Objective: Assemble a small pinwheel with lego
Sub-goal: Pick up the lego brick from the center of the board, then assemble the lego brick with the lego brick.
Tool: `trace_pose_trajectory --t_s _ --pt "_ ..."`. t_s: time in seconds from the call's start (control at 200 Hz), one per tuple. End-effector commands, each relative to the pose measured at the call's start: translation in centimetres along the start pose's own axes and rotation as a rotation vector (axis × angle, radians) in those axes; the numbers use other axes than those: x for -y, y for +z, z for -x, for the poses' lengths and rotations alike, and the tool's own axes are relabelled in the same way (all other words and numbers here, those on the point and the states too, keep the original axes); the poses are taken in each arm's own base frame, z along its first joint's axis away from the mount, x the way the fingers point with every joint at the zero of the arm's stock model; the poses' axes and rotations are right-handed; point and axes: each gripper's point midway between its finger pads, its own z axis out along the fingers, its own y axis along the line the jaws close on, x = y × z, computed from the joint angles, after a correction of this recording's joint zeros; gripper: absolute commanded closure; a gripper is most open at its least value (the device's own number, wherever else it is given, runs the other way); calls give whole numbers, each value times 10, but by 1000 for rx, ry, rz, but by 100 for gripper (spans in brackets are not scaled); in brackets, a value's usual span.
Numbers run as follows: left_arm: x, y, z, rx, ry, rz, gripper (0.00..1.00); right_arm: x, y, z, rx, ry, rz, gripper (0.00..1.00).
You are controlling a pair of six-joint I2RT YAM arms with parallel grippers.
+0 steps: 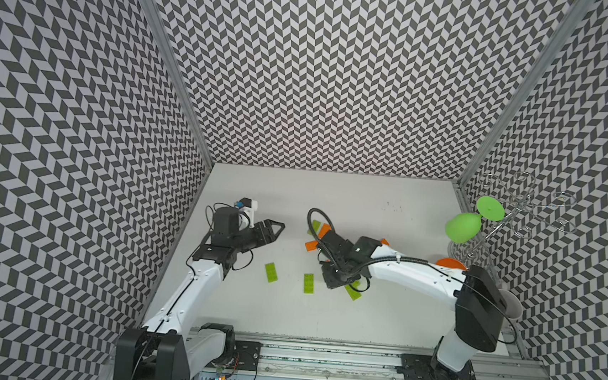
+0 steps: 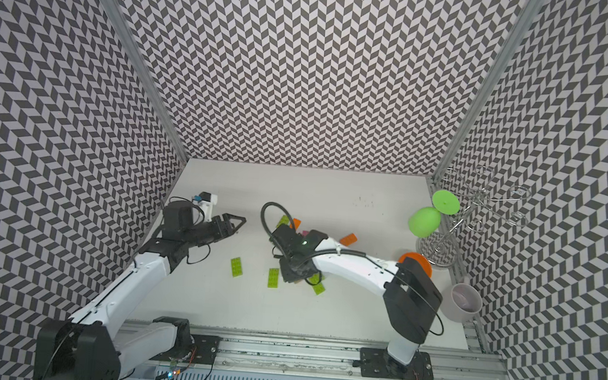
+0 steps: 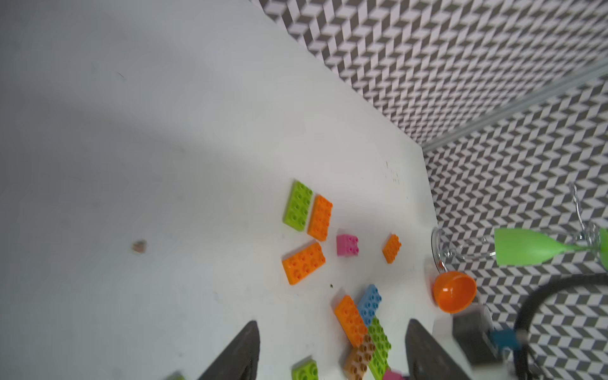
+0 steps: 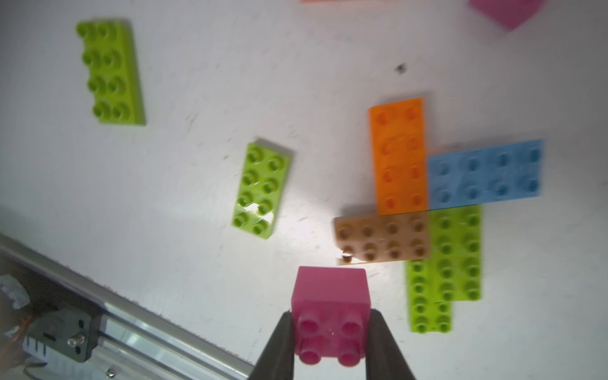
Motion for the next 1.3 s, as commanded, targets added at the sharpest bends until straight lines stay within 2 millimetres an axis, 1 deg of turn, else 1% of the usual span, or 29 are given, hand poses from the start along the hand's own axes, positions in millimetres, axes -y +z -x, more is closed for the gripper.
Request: trace_pose_trajectory --t_s 0.0,0.1,0.145,0.205,0.305,0.411,0.491,0.631,0.821,1.292 --pt "19 17 -27 20 69 13 28 29 1 3 -9 -103 -16 78" --pt "37 30 -69 -47 113 -1 28 35 8 10 -18 -154 -9 78" --pt "42 33 -89 -83 124 -6 28 38 14 11 -27 -175 -33 78" --pt "47 35 -108 -110 143 -1 29 40 20 16 -35 -198 -52 79" --pt "50 34 -133 -137 178 12 30 37 24 25 -27 -213 -47 79" --pt "47 33 -150 -161 182 18 31 32 26 32 -26 -216 -32 79" --pt "44 34 -156 -175 176 23 31 29 29 33 -33 -216 -21 79" --pt "42 33 -154 -168 176 36 31 24 33 31 -48 -212 3 79" --pt "41 31 -153 -161 181 42 31 29 40 25 -82 -205 -15 80" --pt "35 30 -155 -161 177 61 31 31 53 13 -133 -199 -17 81"
